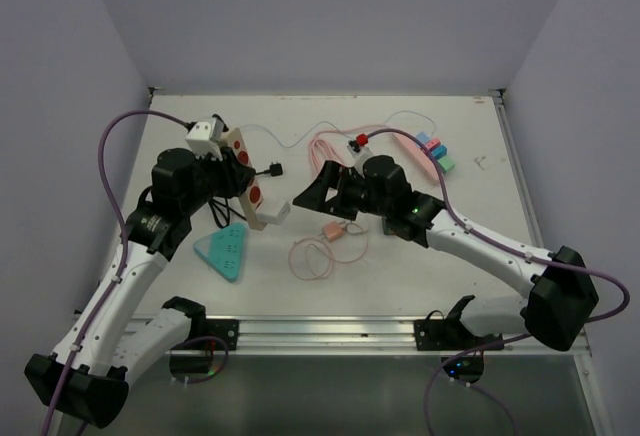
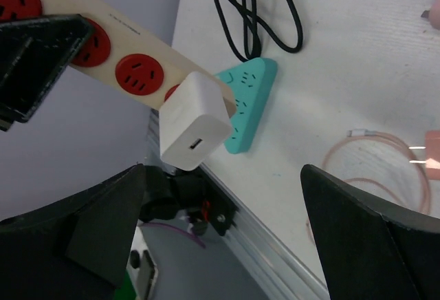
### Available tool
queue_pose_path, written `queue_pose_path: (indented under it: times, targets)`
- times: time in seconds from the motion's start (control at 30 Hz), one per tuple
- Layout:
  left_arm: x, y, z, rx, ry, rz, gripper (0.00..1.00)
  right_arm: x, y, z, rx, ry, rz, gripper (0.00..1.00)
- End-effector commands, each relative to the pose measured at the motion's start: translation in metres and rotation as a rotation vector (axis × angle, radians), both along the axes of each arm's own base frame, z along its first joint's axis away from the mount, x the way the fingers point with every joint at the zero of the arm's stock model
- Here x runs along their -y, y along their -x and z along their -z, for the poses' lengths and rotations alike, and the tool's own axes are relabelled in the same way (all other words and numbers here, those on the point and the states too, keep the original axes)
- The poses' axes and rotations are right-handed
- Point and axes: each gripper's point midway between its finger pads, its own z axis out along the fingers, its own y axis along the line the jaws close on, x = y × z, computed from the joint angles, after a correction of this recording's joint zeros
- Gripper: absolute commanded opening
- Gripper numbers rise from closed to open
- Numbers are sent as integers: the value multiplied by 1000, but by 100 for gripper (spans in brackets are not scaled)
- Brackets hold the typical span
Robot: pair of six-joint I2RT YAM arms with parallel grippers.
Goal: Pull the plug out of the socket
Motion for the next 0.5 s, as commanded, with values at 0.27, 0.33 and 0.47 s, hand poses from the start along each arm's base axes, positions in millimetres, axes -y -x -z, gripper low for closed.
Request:
queue_pose_path:
  times: [0.27, 0.33, 0.47]
  targets:
    - [13, -14, -56, 232, 98, 35, 0, -41, -16, -8, -252, -204, 202, 98]
    - [13, -16, -56, 240, 104, 33, 0, -48, -15, -1, -284, -215, 205, 97]
    - [16, -16, -56, 247, 115, 47, 0, -64, -15, 8, -313, -247, 191, 90]
